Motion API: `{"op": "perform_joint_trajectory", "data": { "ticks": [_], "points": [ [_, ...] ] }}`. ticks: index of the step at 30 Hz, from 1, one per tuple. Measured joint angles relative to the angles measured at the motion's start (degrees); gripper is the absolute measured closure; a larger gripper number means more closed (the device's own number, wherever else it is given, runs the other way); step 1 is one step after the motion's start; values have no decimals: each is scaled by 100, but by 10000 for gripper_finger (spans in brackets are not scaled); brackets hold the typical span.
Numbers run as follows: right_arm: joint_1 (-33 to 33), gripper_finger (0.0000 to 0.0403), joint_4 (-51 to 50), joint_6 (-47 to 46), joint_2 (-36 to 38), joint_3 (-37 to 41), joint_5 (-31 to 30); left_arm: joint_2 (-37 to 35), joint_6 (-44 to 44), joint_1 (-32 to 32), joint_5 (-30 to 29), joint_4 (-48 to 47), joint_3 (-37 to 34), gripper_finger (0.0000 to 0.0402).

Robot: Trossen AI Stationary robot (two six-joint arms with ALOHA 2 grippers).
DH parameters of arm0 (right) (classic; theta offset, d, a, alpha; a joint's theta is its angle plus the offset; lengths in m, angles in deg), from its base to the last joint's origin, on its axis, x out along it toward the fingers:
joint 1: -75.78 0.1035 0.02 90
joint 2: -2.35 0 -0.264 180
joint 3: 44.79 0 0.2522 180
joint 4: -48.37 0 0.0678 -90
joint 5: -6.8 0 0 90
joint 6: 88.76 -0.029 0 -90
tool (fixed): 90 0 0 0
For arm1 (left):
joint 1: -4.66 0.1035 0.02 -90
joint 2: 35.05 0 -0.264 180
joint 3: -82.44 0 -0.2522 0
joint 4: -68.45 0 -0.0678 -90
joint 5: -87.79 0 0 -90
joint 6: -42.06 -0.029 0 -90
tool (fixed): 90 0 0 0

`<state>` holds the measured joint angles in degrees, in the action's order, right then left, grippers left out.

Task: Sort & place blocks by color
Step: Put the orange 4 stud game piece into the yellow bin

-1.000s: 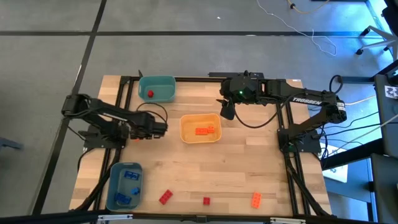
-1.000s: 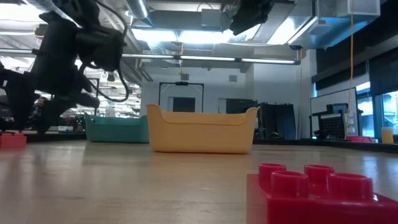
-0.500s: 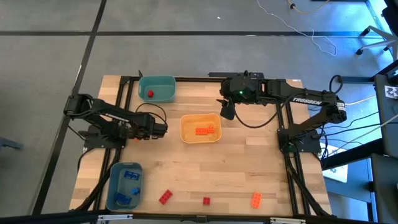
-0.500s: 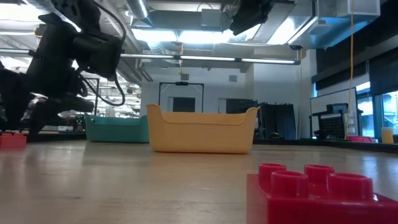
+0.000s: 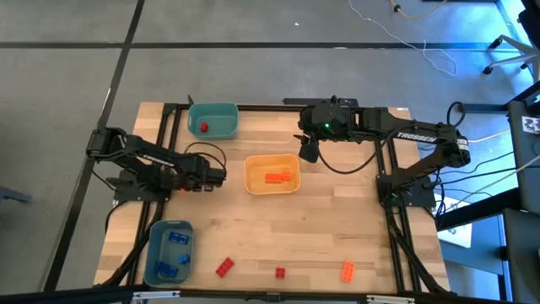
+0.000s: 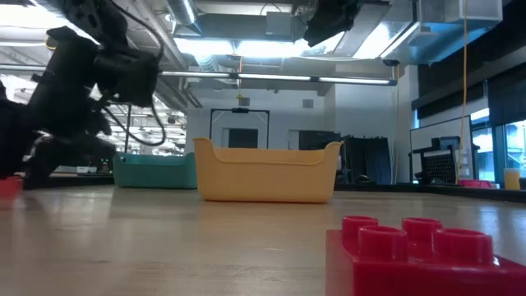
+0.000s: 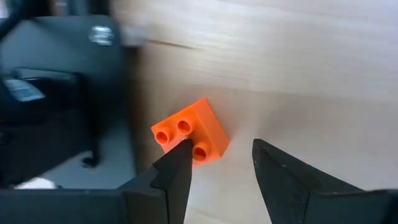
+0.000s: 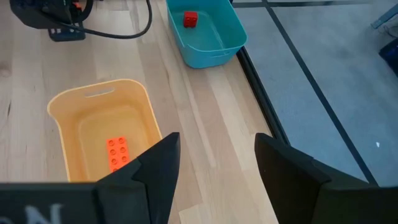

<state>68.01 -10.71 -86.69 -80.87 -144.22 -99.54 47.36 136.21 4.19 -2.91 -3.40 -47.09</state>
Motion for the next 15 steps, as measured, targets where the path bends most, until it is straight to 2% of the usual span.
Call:
{"op": "perform_joint_trajectory", "data": {
  "ticks": [7, 15],
  "points": [
    [0, 194, 2, 0, 0, 0, 0, -4, -258, 9, -8, 541, 398, 242],
    [0, 194, 2, 9, 0, 0, 0, -7, -1058, 17, -247, 1598, 586, 242]
  ]
}}
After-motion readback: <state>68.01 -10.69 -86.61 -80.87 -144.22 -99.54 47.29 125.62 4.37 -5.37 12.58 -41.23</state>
